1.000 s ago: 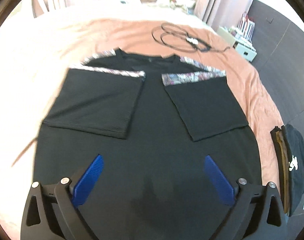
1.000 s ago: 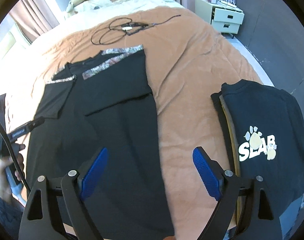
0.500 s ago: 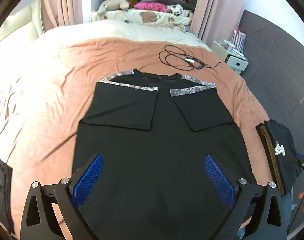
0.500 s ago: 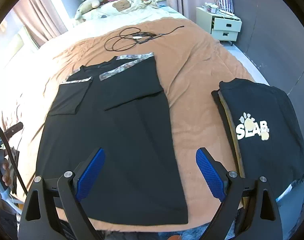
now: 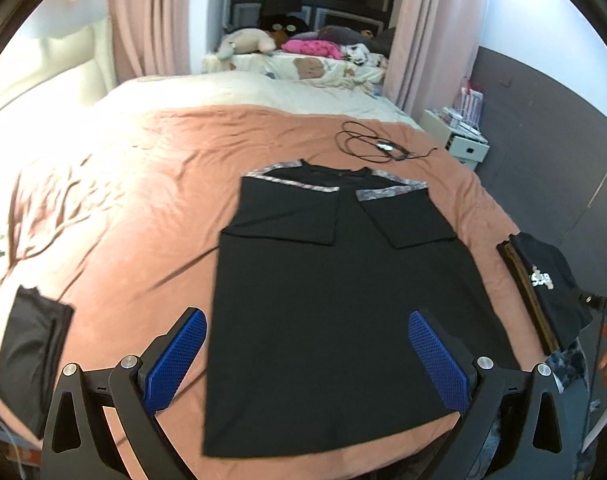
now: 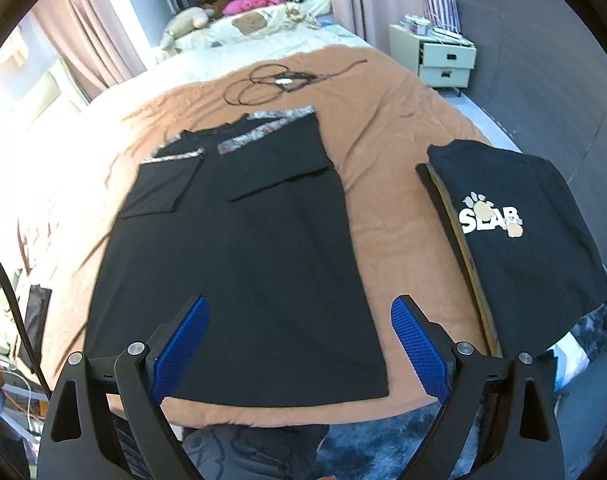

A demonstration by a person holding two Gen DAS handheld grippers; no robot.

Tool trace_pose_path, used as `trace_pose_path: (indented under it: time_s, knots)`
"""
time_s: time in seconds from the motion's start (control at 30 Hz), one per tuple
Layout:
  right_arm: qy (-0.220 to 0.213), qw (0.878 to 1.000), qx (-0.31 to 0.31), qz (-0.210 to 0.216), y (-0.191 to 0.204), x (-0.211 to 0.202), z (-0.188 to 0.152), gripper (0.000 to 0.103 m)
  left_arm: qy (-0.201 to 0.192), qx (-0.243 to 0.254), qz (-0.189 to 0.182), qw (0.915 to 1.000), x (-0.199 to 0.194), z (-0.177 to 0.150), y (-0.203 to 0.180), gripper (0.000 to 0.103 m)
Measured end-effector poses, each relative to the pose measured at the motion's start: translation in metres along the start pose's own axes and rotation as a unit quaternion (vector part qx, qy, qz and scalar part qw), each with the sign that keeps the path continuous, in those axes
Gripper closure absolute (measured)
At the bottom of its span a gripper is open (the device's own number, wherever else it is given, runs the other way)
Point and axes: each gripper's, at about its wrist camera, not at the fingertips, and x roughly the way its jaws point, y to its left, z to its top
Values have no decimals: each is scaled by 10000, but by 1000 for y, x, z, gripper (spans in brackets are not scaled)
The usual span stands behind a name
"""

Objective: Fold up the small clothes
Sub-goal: 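Raise both grippers away from the shirt and move toward its hem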

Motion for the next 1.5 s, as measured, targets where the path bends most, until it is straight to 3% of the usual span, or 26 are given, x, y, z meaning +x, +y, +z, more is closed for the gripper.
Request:
trace_pose_path:
  time_s: [0.43, 0.63, 0.77, 0.9, 1.3, 1.43, 1.5]
  knots:
    - [-479, 9981, -351, 163, 1, -54, -44, 11, -317, -397, 318, 9982, -71, -66, 75, 1]
    - [-719, 9960, -475, 236, -8, -70, -80, 11, -380, -616, 518, 9960, -88, -92, 95, 1]
    - [-905, 9947, -487, 67, -22, -79, -105, 11, -373, -649, 648, 9951, -99, -107, 103, 1]
    - [-1060, 9935, -232, 341, -43, -82, -128, 11, -514, -758, 534, 9944, -110, -116, 108, 1]
    - [-1217, 9920, 134, 296, -80, -68, -164, 11, -574, -1211, 137, 9909, -79, -150, 122, 1]
    - [-1226, 9916, 269, 323, -89, -56, -173, 11, -431, -1104, 113, 9929, -53, -163, 117, 2]
    - [-1206, 9917, 310, 324, -94, -48, -176, 11, -398, -1064, -71, 9935, -42, -170, 115, 2]
